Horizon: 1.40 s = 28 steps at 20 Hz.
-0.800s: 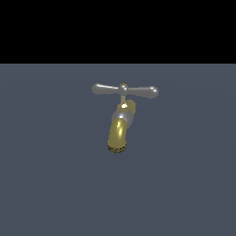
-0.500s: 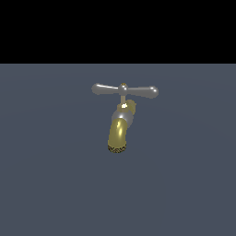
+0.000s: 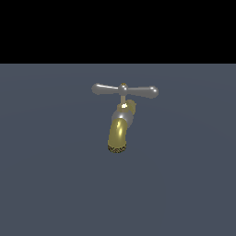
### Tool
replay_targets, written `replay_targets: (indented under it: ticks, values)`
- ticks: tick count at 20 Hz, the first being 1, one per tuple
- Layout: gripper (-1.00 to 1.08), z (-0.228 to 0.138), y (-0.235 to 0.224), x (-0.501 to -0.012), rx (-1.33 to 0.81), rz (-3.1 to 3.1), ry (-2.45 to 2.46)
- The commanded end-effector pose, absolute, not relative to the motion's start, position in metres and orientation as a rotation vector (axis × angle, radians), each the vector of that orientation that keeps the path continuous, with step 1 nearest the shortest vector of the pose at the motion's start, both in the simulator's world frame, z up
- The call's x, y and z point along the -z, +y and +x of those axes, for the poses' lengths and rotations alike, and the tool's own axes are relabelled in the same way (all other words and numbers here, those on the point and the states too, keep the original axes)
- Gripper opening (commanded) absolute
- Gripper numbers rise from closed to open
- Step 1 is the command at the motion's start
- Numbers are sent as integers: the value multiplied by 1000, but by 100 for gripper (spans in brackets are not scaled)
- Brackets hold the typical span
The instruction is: Turn on the faucet by rotating a designated handle.
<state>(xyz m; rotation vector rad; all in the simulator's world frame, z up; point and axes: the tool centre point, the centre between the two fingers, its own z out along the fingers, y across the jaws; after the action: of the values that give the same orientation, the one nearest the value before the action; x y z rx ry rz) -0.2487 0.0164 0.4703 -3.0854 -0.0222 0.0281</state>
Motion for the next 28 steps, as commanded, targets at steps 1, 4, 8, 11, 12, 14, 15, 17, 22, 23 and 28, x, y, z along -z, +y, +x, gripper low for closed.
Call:
replay_targets:
  ticks: [1,4,8,11,12,14,15,17,22,23,28]
  values:
    - [-100,-246,17,-470,-30,-3082,-7]
    - [-100,-240,18,-469,-33,-3072,29]
    - [-100,-228,20,-468,-41,-3052,104]
    - [-100,-215,21,-465,-51,-3031,181]
    - [-100,-210,22,-464,-55,-3023,211]
    - [-100,-200,24,-462,-65,-3005,276]
    - [-100,-194,24,-460,-71,-2995,311]
    - [-100,-182,26,-457,-83,-2973,388]
    - [-100,-150,30,-445,-117,-2916,582]
    - [-100,-144,31,-442,-124,-2903,622]
    - [-100,-113,35,-427,-158,-2840,820]
